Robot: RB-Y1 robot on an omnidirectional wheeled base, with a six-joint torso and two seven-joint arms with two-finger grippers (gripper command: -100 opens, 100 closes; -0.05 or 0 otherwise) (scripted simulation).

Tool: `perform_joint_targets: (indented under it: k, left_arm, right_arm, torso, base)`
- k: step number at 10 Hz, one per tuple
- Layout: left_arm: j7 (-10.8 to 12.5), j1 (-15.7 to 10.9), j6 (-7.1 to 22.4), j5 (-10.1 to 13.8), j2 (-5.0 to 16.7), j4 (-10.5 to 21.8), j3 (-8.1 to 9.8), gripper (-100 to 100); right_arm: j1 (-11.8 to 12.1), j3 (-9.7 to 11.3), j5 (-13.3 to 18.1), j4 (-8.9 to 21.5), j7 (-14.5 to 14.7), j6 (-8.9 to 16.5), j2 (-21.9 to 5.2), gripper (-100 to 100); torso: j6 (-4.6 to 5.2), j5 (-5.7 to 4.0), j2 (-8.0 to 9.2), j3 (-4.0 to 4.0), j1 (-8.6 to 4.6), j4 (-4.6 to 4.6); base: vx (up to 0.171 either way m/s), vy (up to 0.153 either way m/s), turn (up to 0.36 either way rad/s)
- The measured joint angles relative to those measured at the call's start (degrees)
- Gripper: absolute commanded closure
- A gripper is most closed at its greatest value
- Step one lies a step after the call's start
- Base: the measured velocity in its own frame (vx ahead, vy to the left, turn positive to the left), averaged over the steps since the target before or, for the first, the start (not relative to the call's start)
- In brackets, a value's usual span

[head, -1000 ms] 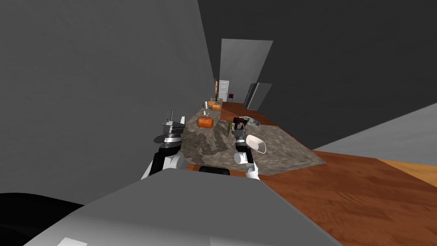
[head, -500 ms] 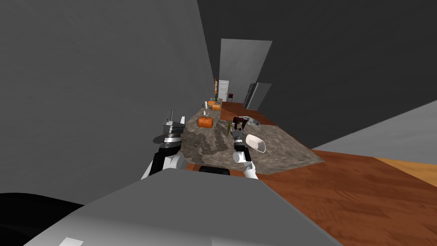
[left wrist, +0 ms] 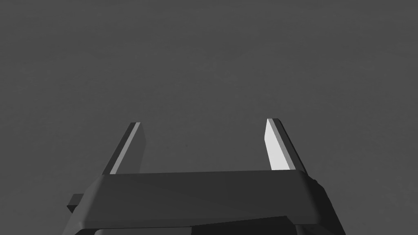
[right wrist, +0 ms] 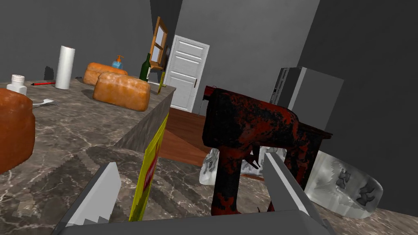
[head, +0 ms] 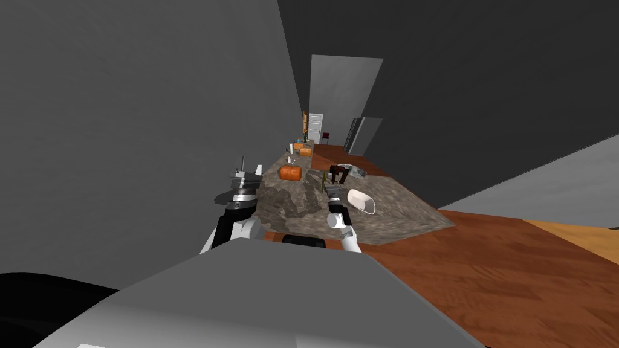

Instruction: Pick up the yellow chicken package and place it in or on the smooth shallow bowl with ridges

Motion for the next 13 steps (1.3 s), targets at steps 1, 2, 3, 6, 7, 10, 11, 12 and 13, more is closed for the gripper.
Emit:
perform_joint_targets:
  k: [1,2,3,6,7,10,11,12,13]
  left_arm:
    - [0.00,0.00,0.00,0.00,0.00,0.00,0.00,0]
    - [0.00,0.00,0.00,0.00,0.00,0.00,0.00,0]
    - [0.00,0.00,0.00,0.00,0.00,0.00,0.00,0]
    - [0.00,0.00,0.00,0.00,0.00,0.00,0.00,0]
    - [0.00,0.00,0.00,0.00,0.00,0.00,0.00,0]
    - [0.00,0.00,0.00,0.00,0.00,0.00,0.00,0]
    - [0.00,0.00,0.00,0.00,0.00,0.00,0.00,0]
    - [0.00,0.01,0.00,0.00,0.00,0.00,0.00,0]
    - [0.00,0.01,0.00,0.00,0.00,0.00,0.00,0]
  right_arm:
    - [-0.45,0.06,-0.78,0.97,-0.69,-0.02,0.34,-100]
    - [-1.10,0.12,-1.73,2.27,-1.50,0.00,1.09,-100]
    - [-1.40,-0.06,-2.70,2.76,-1.93,0.57,2.39,-100]
    - [-2.39,0.14,-4.90,5.28,-3.57,0.82,6.46,-100]
    - [-2.52,0.01,-5.50,5.53,-3.94,1.07,8.00,-100]
    - [-3.00,-0.12,-6.22,6.30,-4.49,1.30,10.61,0]
    - [-2.99,-0.12,-6.21,6.30,-4.49,1.29,10.59,-100]
    - [-3.42,-0.55,-6.42,6.04,-4.13,2.06,10.90,-100]
    - [-4.13,-1.11,-6.70,5.98,-3.76,3.06,11.08,-100]
  torso:
    - [0.00,0.00,-0.01,-0.01,-0.02,0.00]
    - [0.00,-0.01,-0.03,-0.02,-0.02,-0.01]
    - [0.00,-0.01,-0.05,-0.03,-0.03,-0.01]
    - [0.00,-0.01,-0.09,-0.05,-0.05,-0.02]
    - [0.00,-0.01,-0.10,-0.06,-0.05,-0.02]
    - [0.01,-0.01,-0.04,-0.02,-0.04,-0.01]
    - [0.01,-0.01,-0.02,-0.01,-0.04,0.00]
    - [0.02,0.01,-0.15,-0.08,0.02,-0.02]
    - [0.01,0.01,-0.27,-0.15,0.02,-0.05]
  base:
    - [0.005,-0.001,-0.033]
    - [0.011,-0.005,-0.031]
    - [0.017,-0.010,-0.027]
    - [0.022,-0.013,-0.024]
    - [0.023,-0.011,-0.010]
    - [0.004,-0.002,-0.003]
    - [0.048,0.016,-0.071]
    - [0.079,0.018,-0.079]
    - [0.035,0.007,-0.011]
